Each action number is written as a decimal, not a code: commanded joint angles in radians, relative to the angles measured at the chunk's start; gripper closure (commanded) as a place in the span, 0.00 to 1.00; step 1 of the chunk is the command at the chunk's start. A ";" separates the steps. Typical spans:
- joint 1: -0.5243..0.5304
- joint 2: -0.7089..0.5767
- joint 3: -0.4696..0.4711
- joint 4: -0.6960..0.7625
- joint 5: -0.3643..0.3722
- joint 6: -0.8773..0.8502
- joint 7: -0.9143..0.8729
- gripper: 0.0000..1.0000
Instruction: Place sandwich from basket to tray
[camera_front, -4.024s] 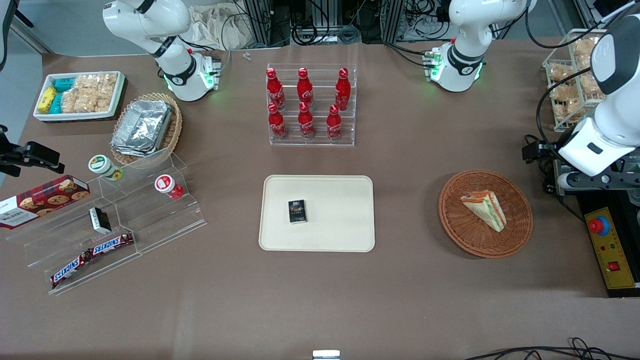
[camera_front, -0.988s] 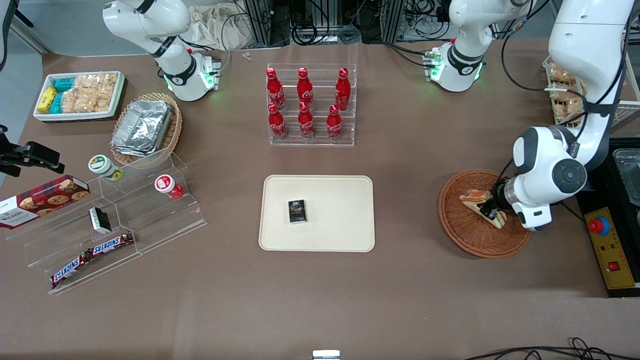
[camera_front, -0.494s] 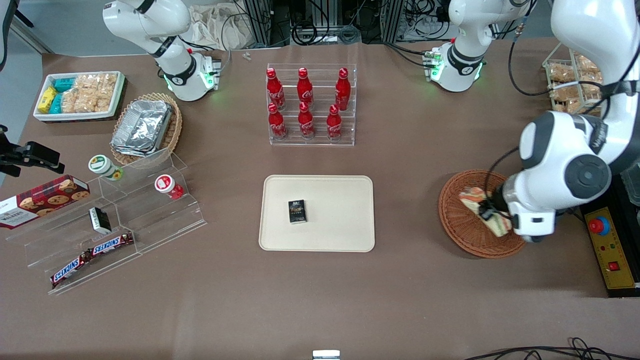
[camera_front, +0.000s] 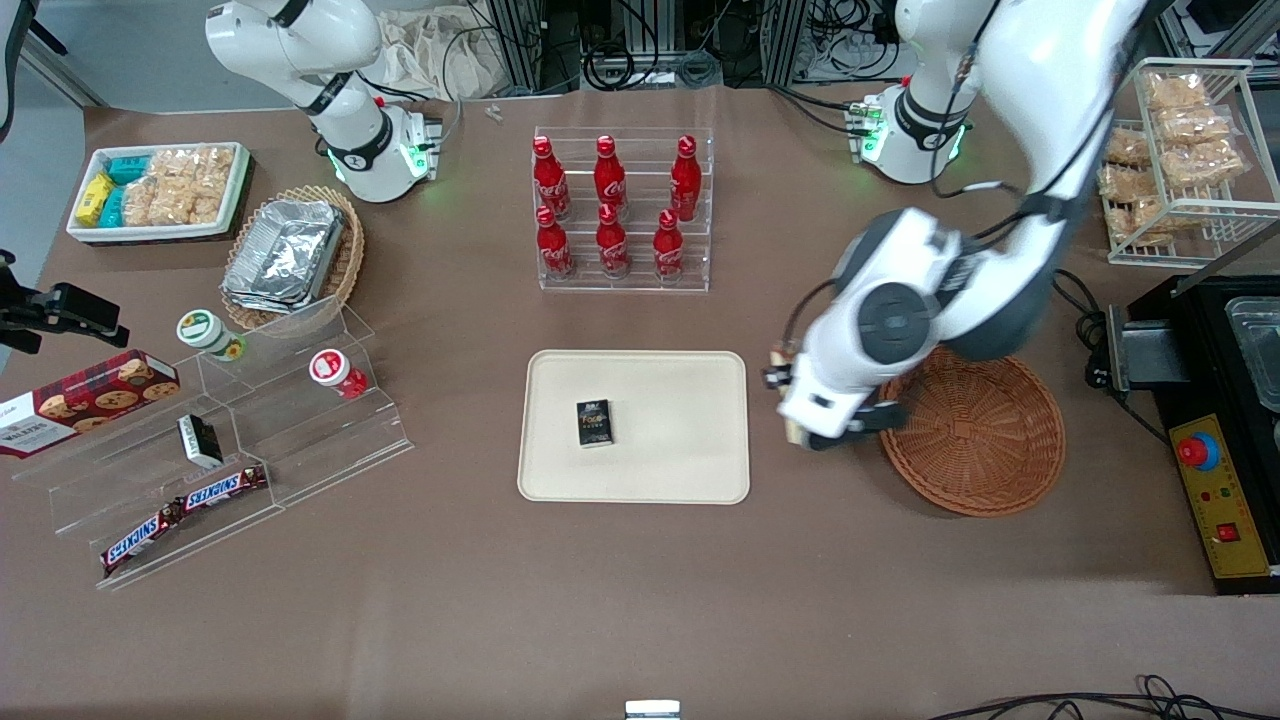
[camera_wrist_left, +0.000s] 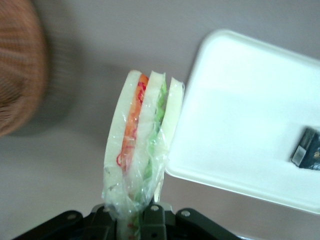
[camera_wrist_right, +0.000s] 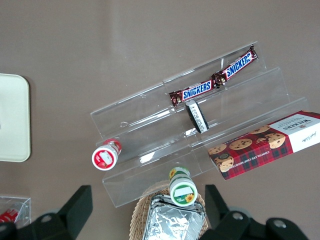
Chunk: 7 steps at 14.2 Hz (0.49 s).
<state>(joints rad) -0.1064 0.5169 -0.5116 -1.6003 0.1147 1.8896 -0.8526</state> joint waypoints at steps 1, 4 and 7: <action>-0.065 0.118 0.005 0.068 0.039 0.063 0.007 1.00; -0.117 0.230 0.010 0.161 0.046 0.128 0.007 1.00; -0.122 0.270 0.012 0.177 0.083 0.129 0.007 0.19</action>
<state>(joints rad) -0.2115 0.7544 -0.5087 -1.4783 0.1758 2.0332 -0.8519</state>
